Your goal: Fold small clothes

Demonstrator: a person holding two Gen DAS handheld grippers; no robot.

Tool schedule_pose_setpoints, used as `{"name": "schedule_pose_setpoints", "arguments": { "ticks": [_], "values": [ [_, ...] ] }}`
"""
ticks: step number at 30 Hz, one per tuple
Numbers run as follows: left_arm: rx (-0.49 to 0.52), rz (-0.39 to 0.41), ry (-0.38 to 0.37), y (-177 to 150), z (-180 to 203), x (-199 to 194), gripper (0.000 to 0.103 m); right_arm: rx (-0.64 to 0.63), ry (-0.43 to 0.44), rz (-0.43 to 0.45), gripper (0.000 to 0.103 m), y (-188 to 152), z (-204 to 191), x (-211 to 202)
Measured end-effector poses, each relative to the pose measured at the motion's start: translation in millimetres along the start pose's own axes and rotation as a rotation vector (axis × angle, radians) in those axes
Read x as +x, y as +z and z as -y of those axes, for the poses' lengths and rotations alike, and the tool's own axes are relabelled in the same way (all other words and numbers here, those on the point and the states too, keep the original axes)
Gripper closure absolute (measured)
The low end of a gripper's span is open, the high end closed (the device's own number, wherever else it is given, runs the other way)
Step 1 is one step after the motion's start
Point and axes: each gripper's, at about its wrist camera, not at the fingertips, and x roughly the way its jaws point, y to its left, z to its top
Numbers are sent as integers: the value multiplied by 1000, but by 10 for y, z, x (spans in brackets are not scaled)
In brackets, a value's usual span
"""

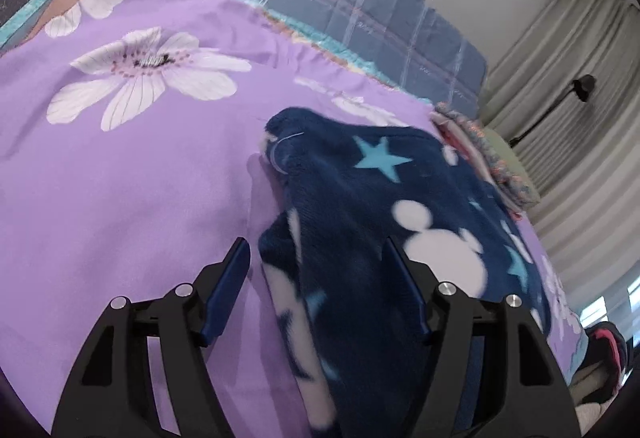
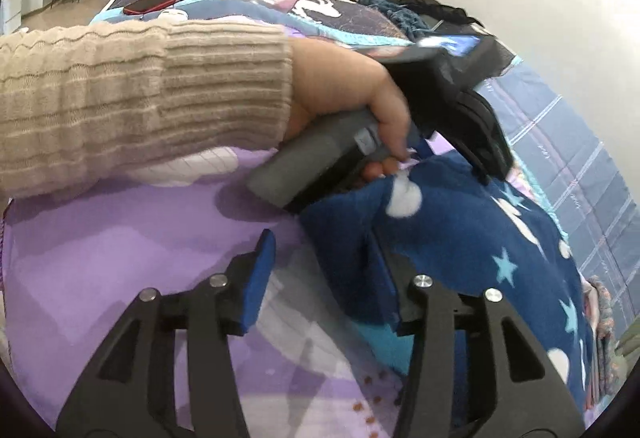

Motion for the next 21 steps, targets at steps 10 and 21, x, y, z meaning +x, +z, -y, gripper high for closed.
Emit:
{"name": "schedule_pose_setpoints", "arguments": {
  "ticks": [10,21],
  "values": [
    [19,-52,-50,-261,24,-85,27,332,-79,-35,45,-325,716,-242],
    [0,-54,-78,-323,-18,-67,19,353,-151,-63,40,-484,714,-292]
  ]
}}
